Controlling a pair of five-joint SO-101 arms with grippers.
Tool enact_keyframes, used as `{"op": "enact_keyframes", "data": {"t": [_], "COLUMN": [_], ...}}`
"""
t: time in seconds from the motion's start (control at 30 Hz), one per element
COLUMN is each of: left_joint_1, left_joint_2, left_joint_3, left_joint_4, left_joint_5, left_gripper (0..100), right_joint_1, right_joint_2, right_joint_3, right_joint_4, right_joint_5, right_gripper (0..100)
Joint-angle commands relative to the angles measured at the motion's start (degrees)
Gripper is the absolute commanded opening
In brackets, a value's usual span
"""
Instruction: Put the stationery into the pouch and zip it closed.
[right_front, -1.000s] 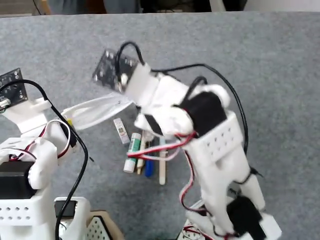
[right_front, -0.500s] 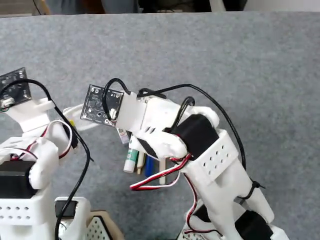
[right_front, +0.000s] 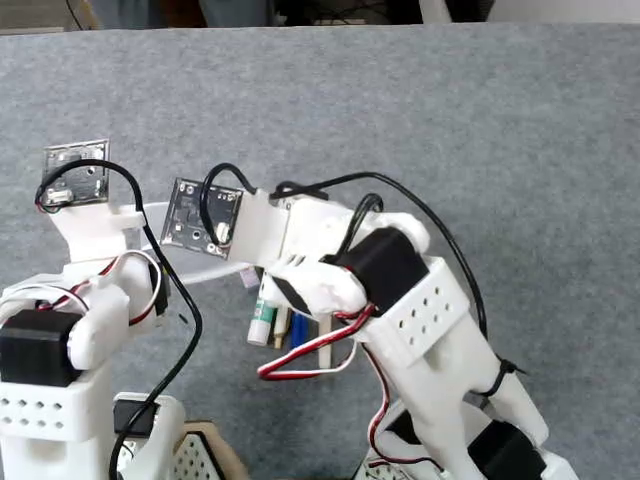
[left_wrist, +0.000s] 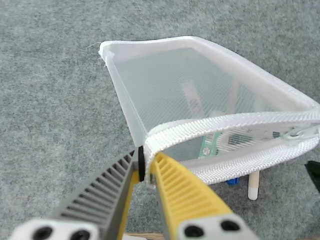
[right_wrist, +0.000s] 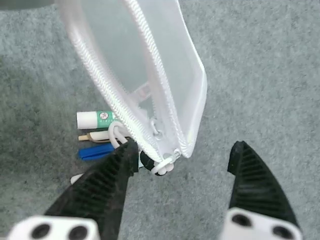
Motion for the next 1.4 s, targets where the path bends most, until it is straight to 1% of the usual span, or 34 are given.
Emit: {"op": "enact_keyframes", "data": {"t": [0.0,0.13,0.33,0.5,0.6,0.87,1.0,1.07,1.23,1.37], "left_joint_1": [0.7,0.7,0.7,0.8,0.8,0.8,0.8,0.8,0.8,0.8], "left_joint_2": [-0.1,-0.1,-0.1,-0.1,-0.1,-0.1,-0.1,-0.1,-0.1,-0.1], "left_joint_3": [-2.4,-2.4,-2.5,-6.7,-8.4,-8.4,-8.3,-8.3,-8.3,-8.6], "left_joint_4": [0.0,-1.6,-1.2,1.2,1.3,1.3,1.3,1.3,1.3,1.3], "left_joint_5": [-0.5,-0.5,-0.5,-0.5,-0.5,-0.4,-0.4,-0.4,-0.4,-0.4], "left_gripper": [3,3,3,3,3,3,3,3,3,3], "right_joint_1": [-1.1,-4.8,-5.3,-5.1,-5.1,-5.0,-3.1,-1.8,-0.4,-0.2], "right_joint_2": [-1.5,-1.5,-1.4,-1.5,-1.5,-1.0,-1.0,-1.0,-1.0,-1.0], "right_joint_3": [-0.2,-0.2,0.8,4.9,6.7,7.4,7.4,7.4,7.5,8.2], "right_joint_4": [1.8,4.9,3.9,-0.2,-2.6,-6.9,-8.1,-8.1,-8.0,-8.3], "right_joint_5": [0.4,0.3,0.2,0.2,0.2,0.5,0.2,0.2,0.2,0.4], "right_gripper": [29.3,29.3,29.3,29.3,29.3,29.2,29.2,27.5,16.8,14.4]}}
